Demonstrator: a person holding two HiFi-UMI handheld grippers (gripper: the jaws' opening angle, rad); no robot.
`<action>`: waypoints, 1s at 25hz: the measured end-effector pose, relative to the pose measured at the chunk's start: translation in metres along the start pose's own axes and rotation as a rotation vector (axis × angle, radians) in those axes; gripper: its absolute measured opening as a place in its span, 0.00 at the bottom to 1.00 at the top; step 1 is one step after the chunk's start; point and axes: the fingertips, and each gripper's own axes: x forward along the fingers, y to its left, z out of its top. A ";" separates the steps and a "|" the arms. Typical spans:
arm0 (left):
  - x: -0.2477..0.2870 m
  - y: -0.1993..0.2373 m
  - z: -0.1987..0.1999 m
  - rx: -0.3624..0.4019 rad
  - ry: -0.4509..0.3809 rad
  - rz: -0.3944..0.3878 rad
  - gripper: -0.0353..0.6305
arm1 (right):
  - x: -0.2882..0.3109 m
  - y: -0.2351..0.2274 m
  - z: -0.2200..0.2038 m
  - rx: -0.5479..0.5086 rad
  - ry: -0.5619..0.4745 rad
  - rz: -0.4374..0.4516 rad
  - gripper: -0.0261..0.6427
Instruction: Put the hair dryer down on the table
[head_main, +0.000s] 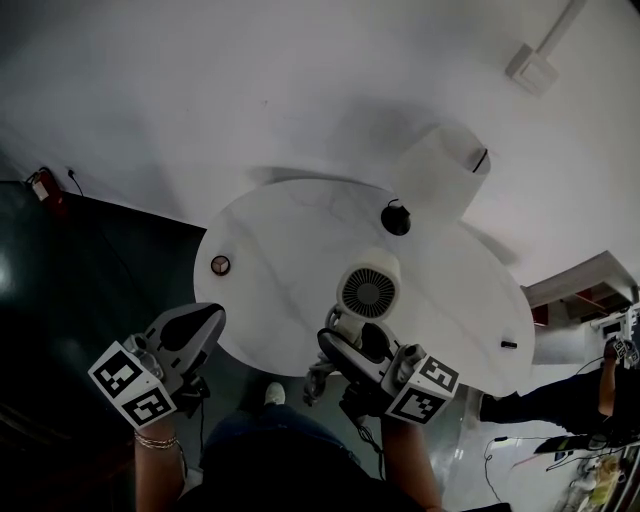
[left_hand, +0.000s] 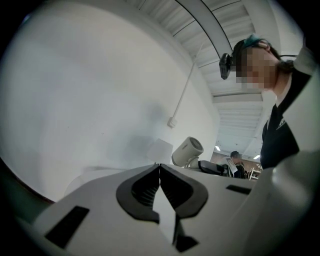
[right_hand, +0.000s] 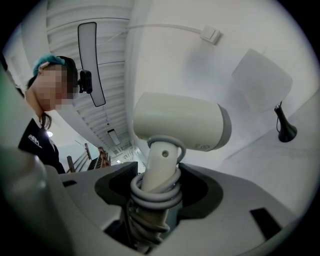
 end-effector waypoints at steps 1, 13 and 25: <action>0.000 0.000 -0.001 0.000 -0.001 0.007 0.08 | 0.000 -0.001 -0.001 0.003 0.005 0.001 0.44; -0.011 0.014 -0.010 -0.022 -0.002 0.084 0.08 | 0.001 -0.007 -0.011 0.034 0.042 0.019 0.44; 0.003 0.048 0.000 -0.040 0.033 0.034 0.08 | 0.029 -0.019 -0.013 0.053 0.044 -0.037 0.44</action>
